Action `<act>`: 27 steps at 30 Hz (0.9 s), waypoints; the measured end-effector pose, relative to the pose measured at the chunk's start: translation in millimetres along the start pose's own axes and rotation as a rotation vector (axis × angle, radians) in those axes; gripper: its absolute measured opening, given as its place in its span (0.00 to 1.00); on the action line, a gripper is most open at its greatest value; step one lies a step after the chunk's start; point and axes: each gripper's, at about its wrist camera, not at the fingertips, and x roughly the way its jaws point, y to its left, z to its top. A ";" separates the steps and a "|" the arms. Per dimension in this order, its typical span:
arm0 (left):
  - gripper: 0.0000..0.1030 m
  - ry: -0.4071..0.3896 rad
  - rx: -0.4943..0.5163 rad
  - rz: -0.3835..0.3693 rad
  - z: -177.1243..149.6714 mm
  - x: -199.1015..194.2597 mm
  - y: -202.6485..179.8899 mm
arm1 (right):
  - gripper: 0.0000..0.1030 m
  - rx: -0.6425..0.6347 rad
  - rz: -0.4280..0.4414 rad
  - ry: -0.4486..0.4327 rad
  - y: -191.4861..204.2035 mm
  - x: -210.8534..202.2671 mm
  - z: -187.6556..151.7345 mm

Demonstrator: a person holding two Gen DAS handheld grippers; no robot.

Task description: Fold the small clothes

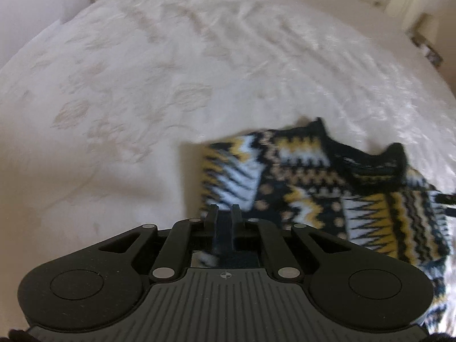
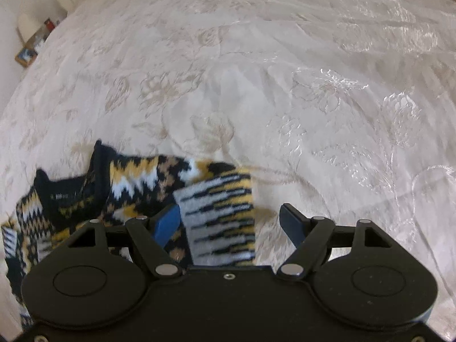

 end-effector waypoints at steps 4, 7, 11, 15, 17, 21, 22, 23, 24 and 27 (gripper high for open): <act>0.25 0.043 0.025 -0.073 -1.2 18.2 -13.8 | 0.76 0.016 -0.010 0.014 -5.8 9.2 3.3; 0.25 0.093 0.030 -0.080 -7.8 36.8 -20.3 | 0.77 0.024 0.001 0.018 -4.5 13.7 3.9; 0.27 0.123 0.008 -0.062 -13.3 55.0 -20.3 | 0.62 0.021 0.026 0.025 -0.4 18.2 4.2; 0.33 0.126 -0.010 -0.071 -13.5 57.3 -20.5 | 0.20 -0.014 0.057 0.048 14.9 19.9 5.0; 0.36 0.125 0.000 -0.070 -14.1 57.1 -22.6 | 0.19 -0.063 0.035 0.023 28.7 9.6 4.3; 0.44 0.119 0.002 -0.079 -15.2 58.1 -26.7 | 0.17 -0.176 -0.092 -0.067 36.2 -11.4 0.6; 0.47 0.120 0.008 -0.080 -14.6 59.7 -28.2 | 0.17 -0.157 -0.115 -0.034 27.8 -4.0 1.1; 0.49 0.121 0.019 -0.079 -14.7 60.4 -30.4 | 0.17 -0.120 -0.109 -0.002 19.7 2.3 0.6; 0.51 0.123 0.030 -0.078 -14.0 61.2 -32.1 | 0.17 -0.088 -0.094 0.014 14.3 7.2 0.4; 0.59 0.126 0.045 -0.088 -14.4 61.0 -35.1 | 0.30 -0.085 -0.069 -0.007 15.9 5.1 0.3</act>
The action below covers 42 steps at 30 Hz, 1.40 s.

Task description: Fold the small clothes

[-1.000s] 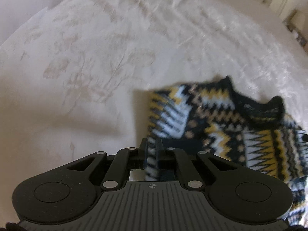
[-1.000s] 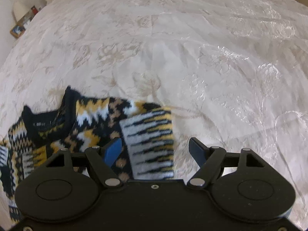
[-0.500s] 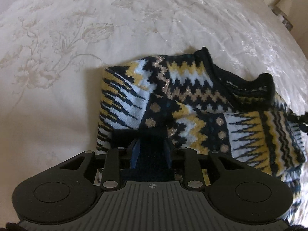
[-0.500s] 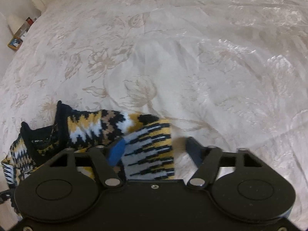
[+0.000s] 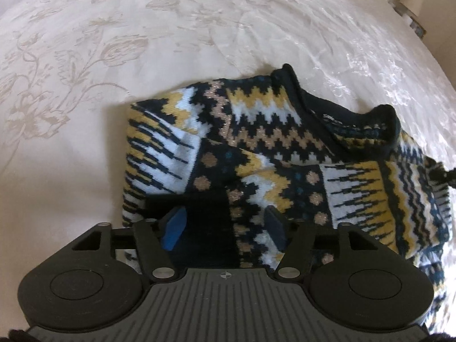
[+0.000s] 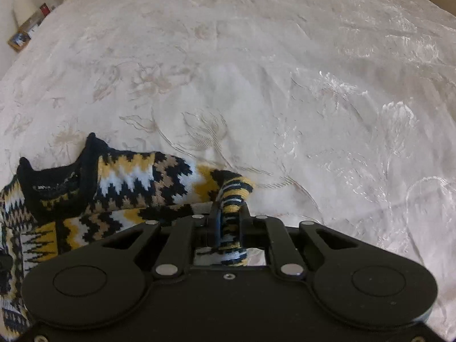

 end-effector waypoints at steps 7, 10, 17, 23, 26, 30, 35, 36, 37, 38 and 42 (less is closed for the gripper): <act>0.59 -0.042 -0.008 -0.019 -8.6 -17.3 2.7 | 0.64 0.032 0.022 -0.072 6.3 -32.8 -8.2; 0.59 -0.057 -0.008 -0.015 -18.0 -30.6 4.1 | 0.75 0.025 0.046 -0.080 9.0 -48.4 -18.4; 0.59 0.009 -0.008 0.036 -50.5 -34.9 19.7 | 0.79 0.001 -0.018 0.049 11.0 -41.1 -55.6; 0.59 0.041 -0.046 0.033 -71.3 -36.6 39.9 | 0.80 0.124 -0.064 0.120 -12.0 -32.1 -76.5; 0.59 0.041 -0.043 0.017 -79.1 -43.6 43.6 | 0.81 0.127 -0.058 0.091 -11.5 -48.5 -83.6; 0.59 0.048 -0.040 -0.015 -95.5 -52.1 50.0 | 0.81 0.133 -0.001 0.067 -7.7 -71.4 -102.5; 0.59 0.069 -0.015 -0.057 -119.1 -61.5 54.5 | 0.82 0.134 0.044 0.079 1.1 -91.6 -137.4; 0.59 0.075 -0.007 -0.064 -124.1 -63.1 54.9 | 0.82 0.134 0.047 0.082 2.1 -95.4 -143.7; 0.59 0.081 0.002 -0.071 -129.3 -64.6 55.6 | 0.82 0.136 0.050 0.087 3.8 -99.1 -151.2; 0.59 0.088 0.010 -0.075 -133.7 -65.7 56.0 | 0.82 0.137 0.050 0.090 5.2 -102.1 -157.9; 0.59 0.098 0.022 -0.087 -147.3 -69.2 58.1 | 0.83 0.135 0.047 0.100 13.2 -114.9 -185.8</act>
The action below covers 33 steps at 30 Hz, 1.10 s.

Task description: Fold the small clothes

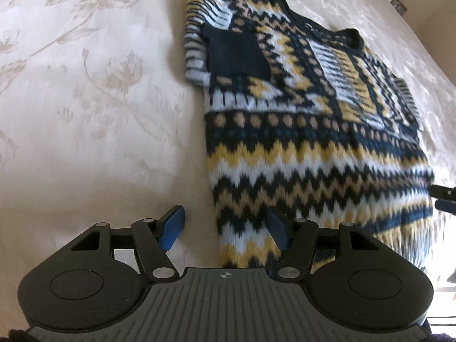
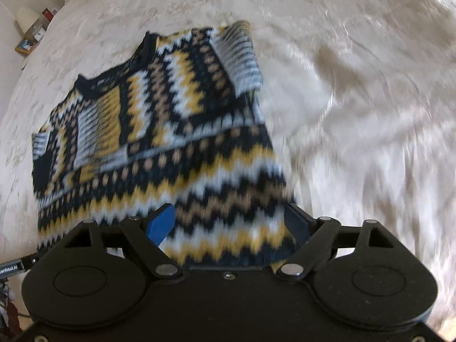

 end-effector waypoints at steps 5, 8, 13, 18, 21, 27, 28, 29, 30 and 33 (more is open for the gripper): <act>0.59 -0.006 -0.008 0.001 -15.2 -6.4 1.1 | 0.89 0.017 0.013 0.019 -0.1 -4.6 -29.2; 0.59 -0.018 -0.041 0.003 -23.7 -11.2 1.4 | 0.89 0.011 0.015 0.030 -2.2 -6.5 -44.8; 0.60 -0.044 -0.077 0.028 -43.3 -14.5 -2.7 | 0.91 -0.001 0.014 0.064 -9.8 -0.9 -64.7; 0.64 -0.067 -0.081 0.065 -50.3 -8.2 -9.9 | 0.94 -0.017 0.032 0.083 -18.4 5.7 -77.7; 0.69 -0.067 -0.084 0.078 -50.5 -4.8 -11.6 | 0.99 -0.039 0.047 0.088 -18.3 10.2 -80.7; 0.80 -0.059 -0.065 0.099 -49.5 3.2 -18.8 | 1.00 -0.067 0.049 0.098 -15.3 17.9 -82.7; 0.84 -0.058 -0.064 0.096 -49.4 4.6 -20.1 | 1.00 -0.063 0.052 0.098 -16.4 18.9 -82.4; 0.87 -0.059 -0.064 0.095 -49.2 6.3 -20.8 | 1.00 -0.060 0.056 0.098 -17.5 19.4 -82.5; 0.88 -0.058 -0.060 0.095 -49.1 7.8 -21.3 | 1.00 -0.058 0.059 0.099 -18.1 20.6 -82.1; 0.95 -0.053 -0.030 0.102 -48.1 13.1 -26.0 | 1.00 -0.054 0.066 0.100 -20.2 23.8 -81.4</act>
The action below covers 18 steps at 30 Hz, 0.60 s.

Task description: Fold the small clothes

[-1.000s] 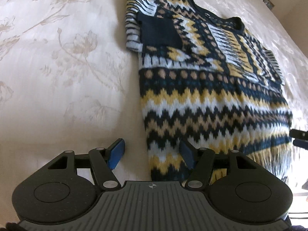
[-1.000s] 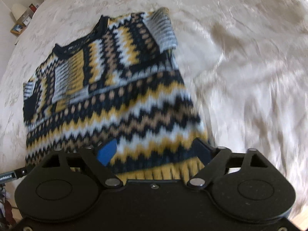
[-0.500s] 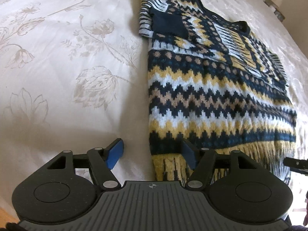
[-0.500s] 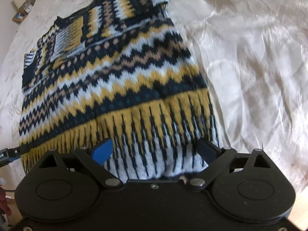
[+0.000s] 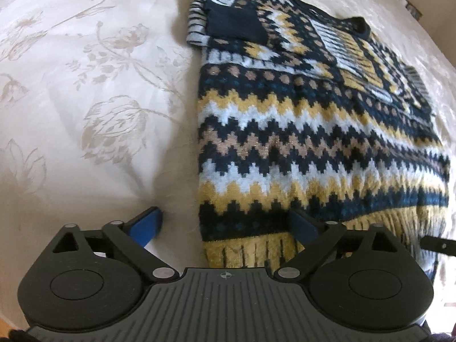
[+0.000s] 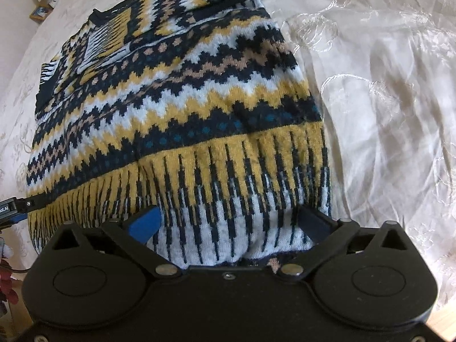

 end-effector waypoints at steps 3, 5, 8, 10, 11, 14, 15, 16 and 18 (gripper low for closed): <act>0.99 0.000 0.032 0.008 1.2 4.8 -5.1 | 1.00 0.001 0.000 -0.006 -2.0 2.2 -0.8; 0.99 -0.008 0.045 0.013 1.9 7.1 -6.7 | 1.00 0.000 -0.002 -0.013 -2.1 3.6 -1.0; 0.99 -0.030 0.047 0.020 2.9 9.7 -7.5 | 1.00 0.001 -0.005 -0.032 -2.6 3.9 -2.3; 1.00 -0.041 0.048 0.028 5.0 11.2 -9.0 | 1.00 0.008 -0.009 -0.056 -2.5 3.1 -5.6; 1.00 -0.044 0.049 0.033 6.3 11.7 -9.9 | 1.00 0.009 -0.012 -0.073 -2.3 2.1 -8.5; 1.00 -0.034 0.056 0.060 13.6 16.0 -13.9 | 1.00 -0.013 -0.037 -0.095 2.0 2.9 -12.2; 1.00 -0.031 0.058 0.066 16.3 17.6 -15.2 | 1.00 -0.011 -0.044 -0.097 2.7 3.0 -12.1; 1.00 -0.023 0.060 0.077 19.0 19.2 -16.5 | 1.00 -0.007 -0.051 -0.100 3.3 3.1 -12.2; 1.00 -0.013 0.064 0.093 22.1 21.6 -18.7 | 1.00 -0.002 -0.065 -0.105 4.6 3.3 -13.0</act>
